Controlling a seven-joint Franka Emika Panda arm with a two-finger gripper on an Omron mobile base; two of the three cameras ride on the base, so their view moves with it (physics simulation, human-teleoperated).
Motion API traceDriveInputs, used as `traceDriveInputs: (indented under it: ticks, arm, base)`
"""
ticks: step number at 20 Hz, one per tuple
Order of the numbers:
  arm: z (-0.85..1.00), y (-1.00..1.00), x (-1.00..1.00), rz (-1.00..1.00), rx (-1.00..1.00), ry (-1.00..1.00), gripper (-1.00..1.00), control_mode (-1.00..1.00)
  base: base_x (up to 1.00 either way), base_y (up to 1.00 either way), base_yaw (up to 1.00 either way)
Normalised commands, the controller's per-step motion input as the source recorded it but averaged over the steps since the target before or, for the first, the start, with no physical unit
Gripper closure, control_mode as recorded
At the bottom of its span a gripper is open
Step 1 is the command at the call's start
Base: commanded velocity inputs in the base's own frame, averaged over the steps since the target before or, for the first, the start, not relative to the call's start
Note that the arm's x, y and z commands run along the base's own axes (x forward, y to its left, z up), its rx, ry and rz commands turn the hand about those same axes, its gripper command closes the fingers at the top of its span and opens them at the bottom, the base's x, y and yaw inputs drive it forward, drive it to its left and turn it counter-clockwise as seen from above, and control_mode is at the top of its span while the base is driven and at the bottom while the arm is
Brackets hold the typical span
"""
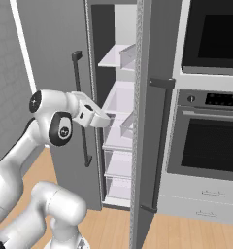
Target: Grab a lemon wedge from the fridge and one ice cube from the ice bowl, and put them in the glass of lemonade.
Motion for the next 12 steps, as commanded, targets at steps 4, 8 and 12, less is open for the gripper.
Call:
traceDriveInputs:
  ticks: [4, 8, 12]
  arm:
    - [0.00, 0.25, 1.00, -0.30, -0.43, 0.41, -1.00, -1.00]
    - [0.03, 0.00, 1.00, -0.26, -0.45, 0.51, -1.00, -1.00]
    - [-0.02, -0.26, 0.99, -0.25, -0.28, 0.40, -1.00, -1.00]
  base:
    - [0.00, 0.00, 0.00]
    - [0.00, 0.00, 0.00]
    - [0.00, 0.00, 0.00]
